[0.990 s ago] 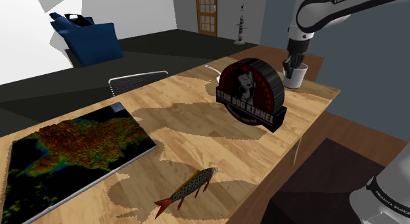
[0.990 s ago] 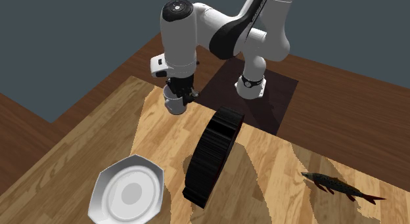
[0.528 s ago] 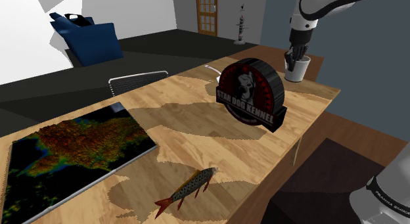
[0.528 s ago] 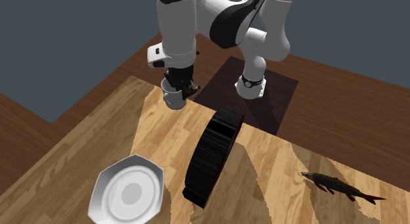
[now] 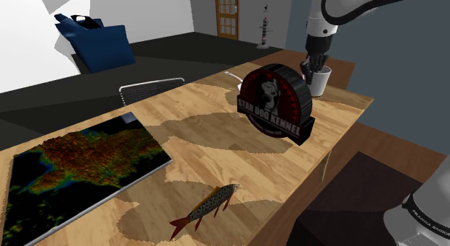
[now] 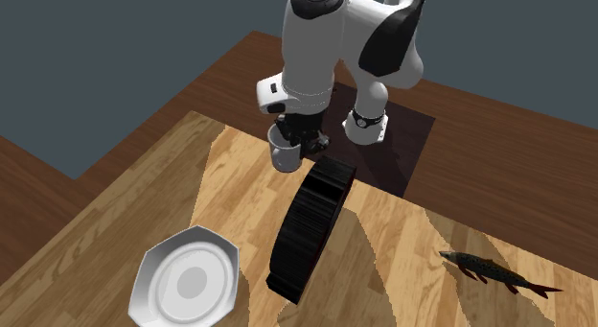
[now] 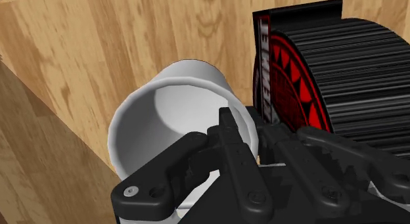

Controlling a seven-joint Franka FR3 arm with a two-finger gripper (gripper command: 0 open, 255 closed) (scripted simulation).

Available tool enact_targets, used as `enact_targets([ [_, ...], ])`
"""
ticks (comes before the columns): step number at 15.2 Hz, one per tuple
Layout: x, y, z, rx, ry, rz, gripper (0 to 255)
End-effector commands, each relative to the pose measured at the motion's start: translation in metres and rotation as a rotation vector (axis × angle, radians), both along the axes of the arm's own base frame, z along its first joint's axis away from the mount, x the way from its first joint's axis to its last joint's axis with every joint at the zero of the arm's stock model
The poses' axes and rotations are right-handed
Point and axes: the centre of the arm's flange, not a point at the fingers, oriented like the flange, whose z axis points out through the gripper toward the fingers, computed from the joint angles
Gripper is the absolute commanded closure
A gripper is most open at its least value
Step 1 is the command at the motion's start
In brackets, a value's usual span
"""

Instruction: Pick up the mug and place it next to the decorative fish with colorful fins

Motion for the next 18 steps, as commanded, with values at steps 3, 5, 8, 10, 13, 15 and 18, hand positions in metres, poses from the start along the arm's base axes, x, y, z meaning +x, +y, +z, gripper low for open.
enact_targets([
  [3, 0.001, 0.053, 0.001, 0.000, 0.000, -0.002, 255],
  [5, 0.000, 0.079, 0.001, 0.000, 0.000, -0.002, 255],
  [8, -0.002, 0.119, 0.001, 0.000, 0.000, -0.002, 255],
  [10, -0.003, 0.145, 0.002, 0.000, 0.000, -0.002, 255],
  [13, -0.005, 0.185, 0.002, 0.000, 0.000, -0.002, 255],
  [15, -0.006, 0.211, 0.002, 0.000, 0.000, -0.002, 255],
  [18, -0.007, 0.250, 0.002, 0.000, 0.000, -0.002, 255],
])
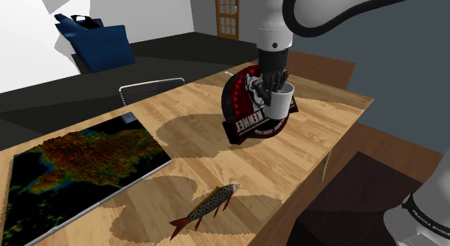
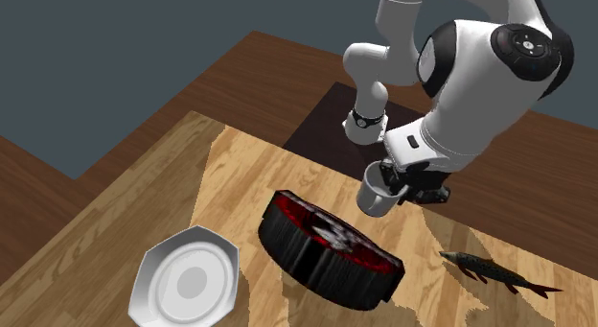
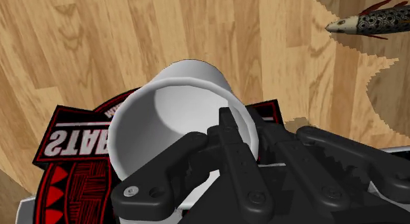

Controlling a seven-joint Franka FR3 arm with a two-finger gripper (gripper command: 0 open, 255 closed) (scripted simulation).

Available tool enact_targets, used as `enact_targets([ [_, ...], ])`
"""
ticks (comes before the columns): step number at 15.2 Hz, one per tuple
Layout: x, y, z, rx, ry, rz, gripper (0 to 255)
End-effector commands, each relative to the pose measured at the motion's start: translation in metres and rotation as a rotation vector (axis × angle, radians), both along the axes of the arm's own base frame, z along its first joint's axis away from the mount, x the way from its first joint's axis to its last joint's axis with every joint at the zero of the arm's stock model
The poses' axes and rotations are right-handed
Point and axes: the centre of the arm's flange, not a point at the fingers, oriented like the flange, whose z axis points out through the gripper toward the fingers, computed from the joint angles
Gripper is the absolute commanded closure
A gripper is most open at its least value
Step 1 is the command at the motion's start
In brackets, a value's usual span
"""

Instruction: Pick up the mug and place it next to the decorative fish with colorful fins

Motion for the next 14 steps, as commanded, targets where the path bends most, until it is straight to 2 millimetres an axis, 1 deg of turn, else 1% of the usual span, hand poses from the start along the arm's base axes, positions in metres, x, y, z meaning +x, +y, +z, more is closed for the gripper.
enact_targets([
  [1, -0.004, 0.026, 0.000, 0.000, 0.000, -0.001, 255],
  [5, -0.006, 0.078, 0.000, 0.000, 0.000, -0.001, 255],
  [14, -0.006, 0.078, -0.048, 0.000, 0.000, -0.001, 255],
])
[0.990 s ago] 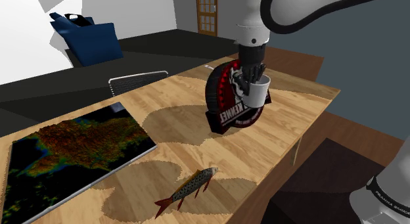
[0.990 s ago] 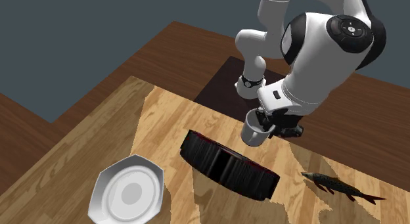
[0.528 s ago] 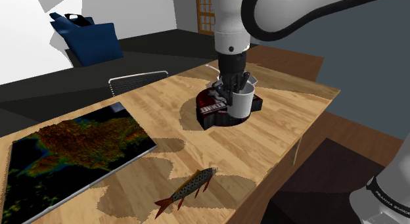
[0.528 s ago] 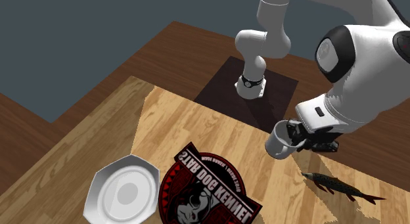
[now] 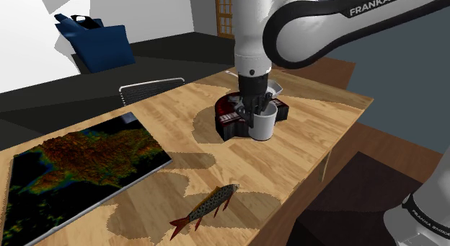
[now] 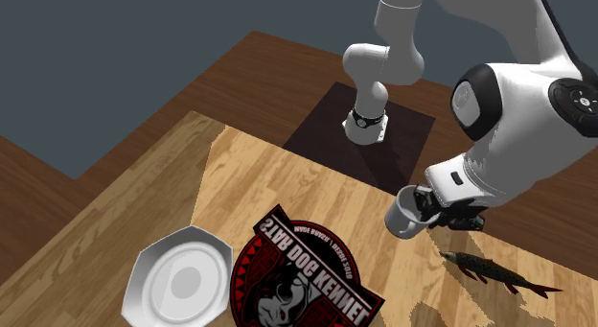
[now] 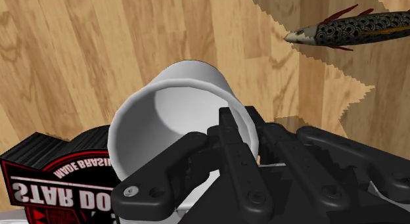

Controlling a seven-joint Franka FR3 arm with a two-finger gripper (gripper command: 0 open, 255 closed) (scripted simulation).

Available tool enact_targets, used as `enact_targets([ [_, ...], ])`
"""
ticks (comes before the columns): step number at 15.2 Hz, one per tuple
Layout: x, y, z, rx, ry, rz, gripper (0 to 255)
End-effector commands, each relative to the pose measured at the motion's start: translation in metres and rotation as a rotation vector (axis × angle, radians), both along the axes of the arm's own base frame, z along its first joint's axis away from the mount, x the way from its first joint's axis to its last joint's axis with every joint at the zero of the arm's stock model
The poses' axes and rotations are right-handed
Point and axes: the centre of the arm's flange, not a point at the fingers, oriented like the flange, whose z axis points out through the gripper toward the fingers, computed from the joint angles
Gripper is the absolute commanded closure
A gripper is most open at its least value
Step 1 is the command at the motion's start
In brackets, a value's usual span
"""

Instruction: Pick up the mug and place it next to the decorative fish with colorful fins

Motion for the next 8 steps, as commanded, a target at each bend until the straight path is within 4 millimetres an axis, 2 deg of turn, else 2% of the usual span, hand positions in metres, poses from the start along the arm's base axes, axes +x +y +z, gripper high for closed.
enact_targets([
  [1, 0.001, -0.001, -0.011, 0.000, -0.001, 0.000, 255],
  [8, 0.001, -0.001, -0.048, 0.000, -0.001, 0.000, 255],
])
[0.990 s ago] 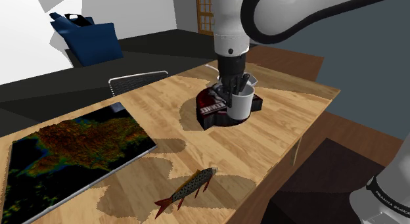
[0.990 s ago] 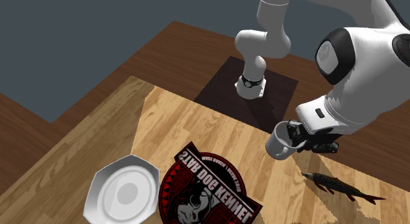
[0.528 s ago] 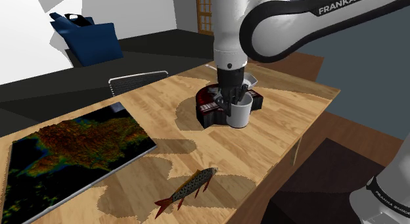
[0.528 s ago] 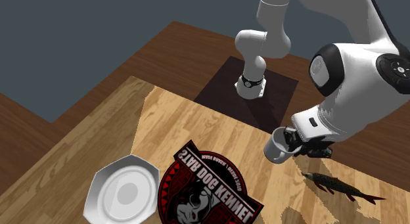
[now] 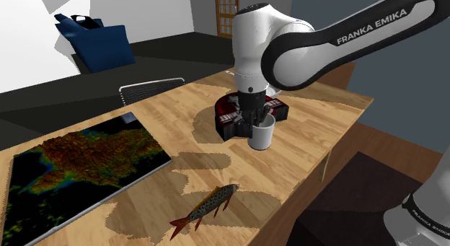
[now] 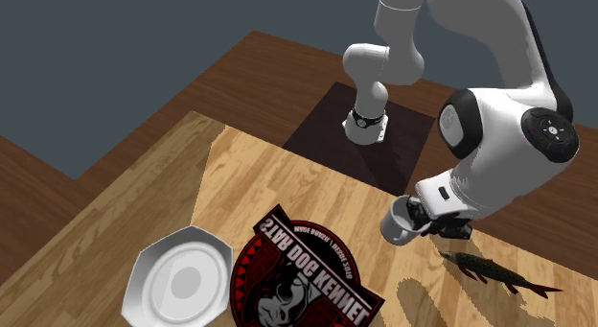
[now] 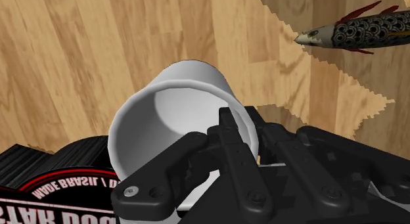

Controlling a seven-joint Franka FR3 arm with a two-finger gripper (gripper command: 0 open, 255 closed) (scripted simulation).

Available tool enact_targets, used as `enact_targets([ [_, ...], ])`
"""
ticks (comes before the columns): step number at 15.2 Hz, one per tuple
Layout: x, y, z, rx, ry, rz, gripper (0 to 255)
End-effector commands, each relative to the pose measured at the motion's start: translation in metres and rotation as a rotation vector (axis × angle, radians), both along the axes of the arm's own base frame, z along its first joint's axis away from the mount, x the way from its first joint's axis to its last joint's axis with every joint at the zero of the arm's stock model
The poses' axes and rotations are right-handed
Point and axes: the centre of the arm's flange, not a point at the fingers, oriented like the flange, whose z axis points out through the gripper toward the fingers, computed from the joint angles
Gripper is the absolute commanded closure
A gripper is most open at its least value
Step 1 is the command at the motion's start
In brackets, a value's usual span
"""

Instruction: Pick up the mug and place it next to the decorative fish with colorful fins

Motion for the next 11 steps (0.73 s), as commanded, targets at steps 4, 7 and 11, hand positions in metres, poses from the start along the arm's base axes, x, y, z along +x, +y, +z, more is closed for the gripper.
enact_targets([
  [4, 0.000, -0.001, -0.026, 0.000, -0.001, 0.000, 255],
  [7, 0.000, -0.001, -0.042, 0.000, -0.001, 0.000, 255],
  [11, 0.000, -0.001, -0.063, 0.000, -0.001, 0.000, 255],
])
